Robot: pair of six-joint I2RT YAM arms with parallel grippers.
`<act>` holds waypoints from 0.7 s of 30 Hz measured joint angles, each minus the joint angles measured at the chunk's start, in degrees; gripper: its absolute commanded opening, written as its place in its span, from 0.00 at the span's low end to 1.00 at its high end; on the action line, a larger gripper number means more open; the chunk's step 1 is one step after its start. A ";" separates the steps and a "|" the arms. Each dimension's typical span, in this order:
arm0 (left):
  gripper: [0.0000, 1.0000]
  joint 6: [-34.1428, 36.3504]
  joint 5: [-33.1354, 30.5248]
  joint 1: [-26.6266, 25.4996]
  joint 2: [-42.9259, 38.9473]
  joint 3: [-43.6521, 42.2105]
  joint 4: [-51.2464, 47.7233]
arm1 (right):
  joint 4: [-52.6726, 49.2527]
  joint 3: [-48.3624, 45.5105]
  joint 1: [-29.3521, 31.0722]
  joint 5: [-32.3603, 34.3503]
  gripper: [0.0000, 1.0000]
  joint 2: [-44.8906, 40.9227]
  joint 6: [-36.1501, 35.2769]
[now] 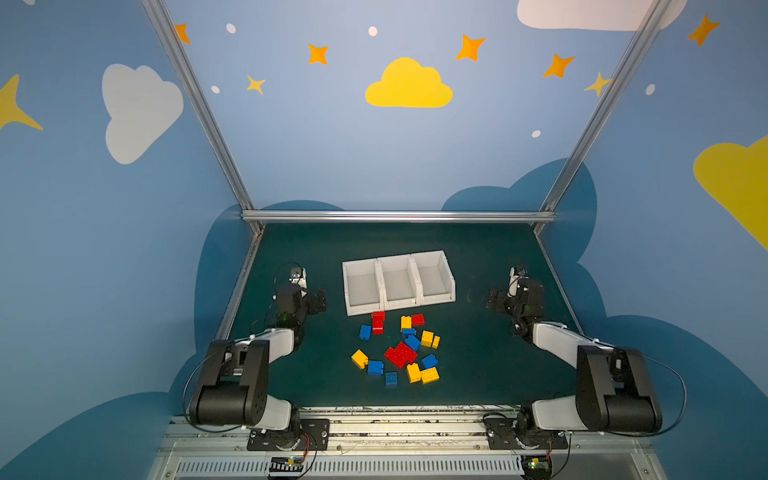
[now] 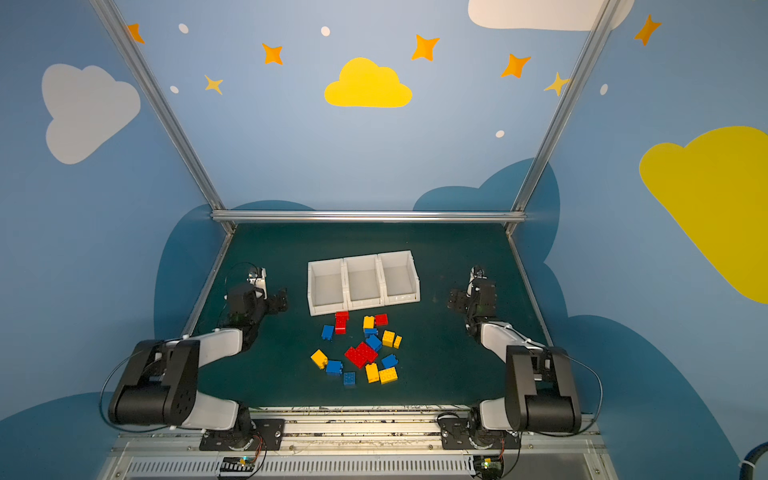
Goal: Sort the legos into containers by color
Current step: 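Grasp the small yellow brick with the right gripper while the left arm advances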
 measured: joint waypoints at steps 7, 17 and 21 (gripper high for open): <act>1.00 -8.26 -0.07 -2.19 -15.04 6.58 -13.57 | -16.26 13.38 9.35 -3.28 0.97 -7.93 1.99; 1.00 -15.26 7.04 -8.85 -20.37 -0.15 -27.06 | -36.76 14.84 30.05 -4.55 0.92 -0.35 15.67; 1.00 -17.44 6.73 -10.12 -19.12 -0.07 -30.97 | -42.62 17.66 36.24 -5.03 0.91 4.81 21.29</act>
